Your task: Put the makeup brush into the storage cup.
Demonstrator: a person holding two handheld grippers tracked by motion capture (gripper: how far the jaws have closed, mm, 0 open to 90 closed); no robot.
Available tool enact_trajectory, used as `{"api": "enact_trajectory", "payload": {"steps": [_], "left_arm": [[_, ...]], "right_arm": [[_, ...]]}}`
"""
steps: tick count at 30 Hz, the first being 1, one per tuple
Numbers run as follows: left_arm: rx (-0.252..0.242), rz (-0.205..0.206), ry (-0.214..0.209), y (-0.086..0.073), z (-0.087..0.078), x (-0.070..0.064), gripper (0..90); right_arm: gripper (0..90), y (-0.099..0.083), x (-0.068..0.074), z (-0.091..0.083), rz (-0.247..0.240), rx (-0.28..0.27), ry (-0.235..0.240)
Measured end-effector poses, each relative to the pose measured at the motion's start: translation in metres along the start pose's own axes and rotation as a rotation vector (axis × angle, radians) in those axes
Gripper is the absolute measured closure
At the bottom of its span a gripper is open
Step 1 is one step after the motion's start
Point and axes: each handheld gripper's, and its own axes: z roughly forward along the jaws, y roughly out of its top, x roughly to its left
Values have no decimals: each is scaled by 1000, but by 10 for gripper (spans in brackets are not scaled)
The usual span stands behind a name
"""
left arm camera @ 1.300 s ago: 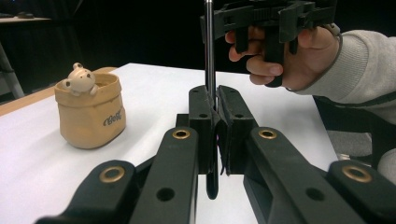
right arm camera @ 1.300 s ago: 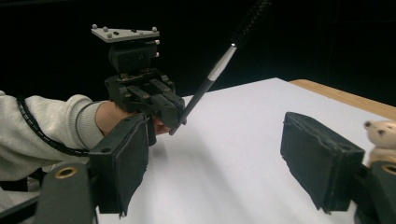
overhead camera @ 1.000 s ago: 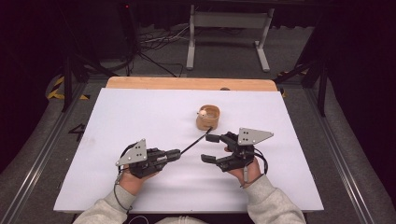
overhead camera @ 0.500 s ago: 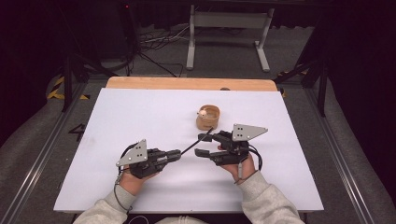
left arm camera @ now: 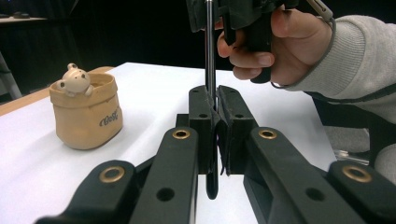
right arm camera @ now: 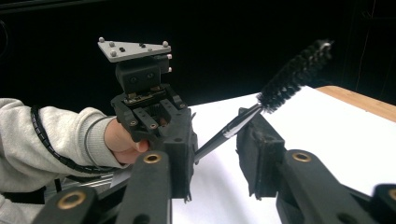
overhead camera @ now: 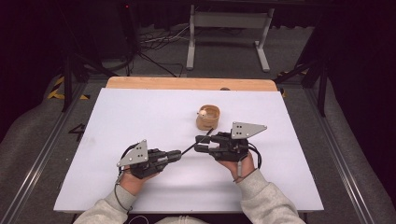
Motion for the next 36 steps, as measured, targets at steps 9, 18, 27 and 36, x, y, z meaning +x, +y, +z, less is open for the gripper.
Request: {"api": "enact_trajectory", "payload": {"steps": [9,18,27,36], "left_arm": [[9,11,-5,0,2,-2,853],[15,15,-3,-2,4,-2,851],[-3,-34,-7,-1,2,3,725],[-34,-92,8,4,-1,10,249]], "right_arm": [[810,1,-3,-2,46,-31,30],[850,3,-1,0,41,-31,53],[857,5,2,0,35,-27,54],[858,14,2,-5,10,-18,26]]}}
